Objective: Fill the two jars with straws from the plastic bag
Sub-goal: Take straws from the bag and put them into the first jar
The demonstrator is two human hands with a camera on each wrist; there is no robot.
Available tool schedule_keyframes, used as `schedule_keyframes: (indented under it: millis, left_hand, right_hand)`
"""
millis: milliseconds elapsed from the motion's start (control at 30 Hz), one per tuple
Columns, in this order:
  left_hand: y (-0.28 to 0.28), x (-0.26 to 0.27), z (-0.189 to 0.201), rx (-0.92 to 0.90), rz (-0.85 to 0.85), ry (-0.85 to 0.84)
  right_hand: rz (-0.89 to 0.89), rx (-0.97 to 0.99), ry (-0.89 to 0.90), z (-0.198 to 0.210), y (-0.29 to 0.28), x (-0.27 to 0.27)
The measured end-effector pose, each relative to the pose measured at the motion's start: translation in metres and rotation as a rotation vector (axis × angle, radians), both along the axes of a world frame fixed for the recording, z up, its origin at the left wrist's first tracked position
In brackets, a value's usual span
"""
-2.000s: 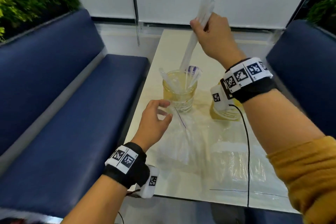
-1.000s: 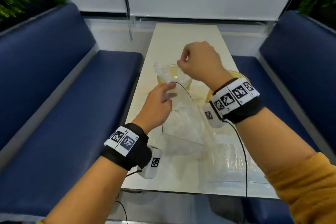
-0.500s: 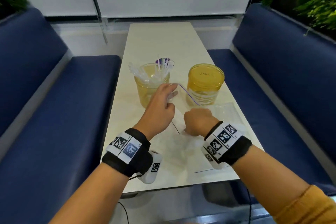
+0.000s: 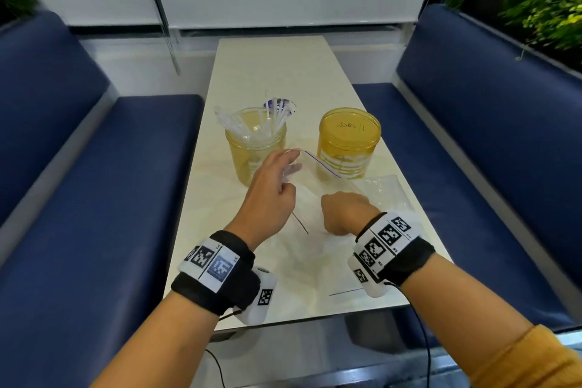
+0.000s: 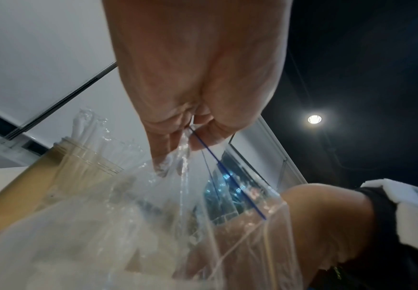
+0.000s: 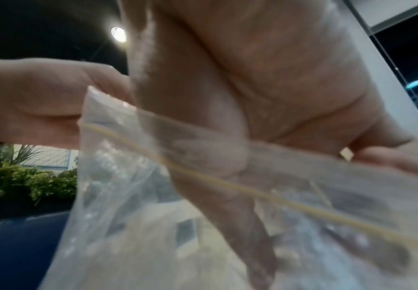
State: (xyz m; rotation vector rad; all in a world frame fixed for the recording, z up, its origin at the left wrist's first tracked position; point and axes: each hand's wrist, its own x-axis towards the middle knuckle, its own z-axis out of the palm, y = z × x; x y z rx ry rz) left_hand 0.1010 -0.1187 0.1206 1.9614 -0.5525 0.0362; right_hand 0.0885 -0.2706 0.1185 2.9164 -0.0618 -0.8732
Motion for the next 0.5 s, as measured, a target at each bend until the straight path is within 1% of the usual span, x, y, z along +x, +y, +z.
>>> schedule_keyframes:
  millis: [133, 233, 333, 400, 500]
  left_hand:
    - [0.003, 0.0, -0.001, 0.015, 0.004, -0.015]
    - [0.001, -0.002, -0.008, 0.135, -0.02, -0.082]
    - [-0.005, -0.003, -0.012, 0.224, 0.0, -0.149]
    - [-0.009, -0.003, -0.014, 0.236, 0.01, -0.161]
    - [-0.018, 0.001, -0.017, 0.22, 0.047, -0.172]
  right_hand:
    - [0.024, -0.047, -0.078, 0.02, 0.005, -0.001]
    - [0.078, -0.035, -0.165, 0.043, 0.007, -0.003]
    - [0.156, -0.04, -0.187, 0.069, 0.009, -0.003]
    - [0.197, -0.049, -0.189, 0.085, 0.012, -0.001]
    - [0.216, 0.037, -0.23, 0.106, 0.014, 0.0]
